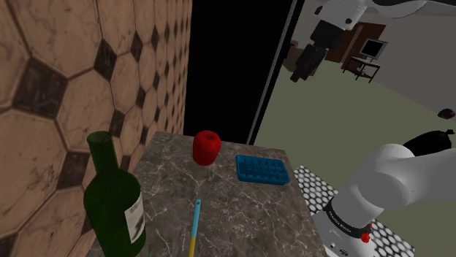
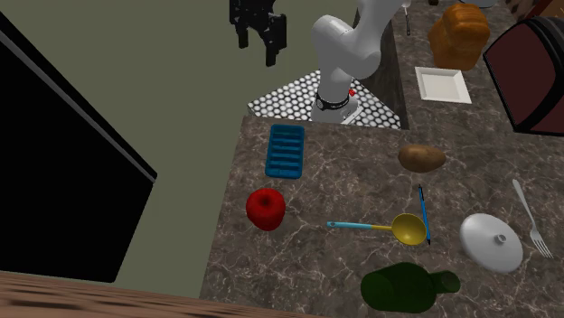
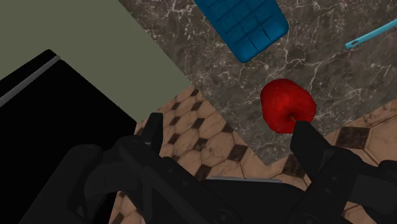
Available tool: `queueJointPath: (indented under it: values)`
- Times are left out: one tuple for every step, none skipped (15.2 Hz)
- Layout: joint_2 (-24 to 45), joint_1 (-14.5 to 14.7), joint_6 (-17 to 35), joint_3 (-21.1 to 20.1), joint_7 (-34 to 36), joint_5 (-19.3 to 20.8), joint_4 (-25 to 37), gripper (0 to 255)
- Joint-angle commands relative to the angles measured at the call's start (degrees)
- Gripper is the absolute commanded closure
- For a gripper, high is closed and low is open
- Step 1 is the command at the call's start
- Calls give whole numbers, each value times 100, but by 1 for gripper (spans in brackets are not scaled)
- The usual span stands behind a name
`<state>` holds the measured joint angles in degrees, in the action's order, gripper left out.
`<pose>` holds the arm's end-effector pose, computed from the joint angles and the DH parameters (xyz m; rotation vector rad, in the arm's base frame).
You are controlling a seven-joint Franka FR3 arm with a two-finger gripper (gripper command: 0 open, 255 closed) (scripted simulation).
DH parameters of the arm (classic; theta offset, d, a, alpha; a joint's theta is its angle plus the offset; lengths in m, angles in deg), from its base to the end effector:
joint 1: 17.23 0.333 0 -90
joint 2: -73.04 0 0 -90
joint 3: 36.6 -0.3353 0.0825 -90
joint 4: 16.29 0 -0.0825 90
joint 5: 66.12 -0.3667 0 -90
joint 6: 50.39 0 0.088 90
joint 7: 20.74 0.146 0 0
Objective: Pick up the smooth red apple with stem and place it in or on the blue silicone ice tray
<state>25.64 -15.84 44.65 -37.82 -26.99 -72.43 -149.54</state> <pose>0.2780 0.0301 0.6000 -3.0342 -0.2252 -0.2492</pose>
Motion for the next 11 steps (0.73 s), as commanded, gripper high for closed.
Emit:
queueJointPath:
  values:
    - [0,0,0,0,0,0,0,0]
    - [101,7,100,-124,159,-59,-35,0]
    - [209,12,202,-248,316,-117,-63,0]
    - [327,17,303,-371,473,-171,-83,0]
    - [452,22,406,-493,630,-224,-95,0]
    - [585,27,508,-614,787,-273,-99,0]
    - [725,29,611,-735,944,-319,-96,0]
    - [873,29,713,-855,1100,-361,-84,0]
    - [1029,30,815,-972,1257,-398,-65,0]
    - [1191,27,916,-1090,1413,-431,-38,0]
    - [1361,23,1017,-1206,1571,-458,-4,0]
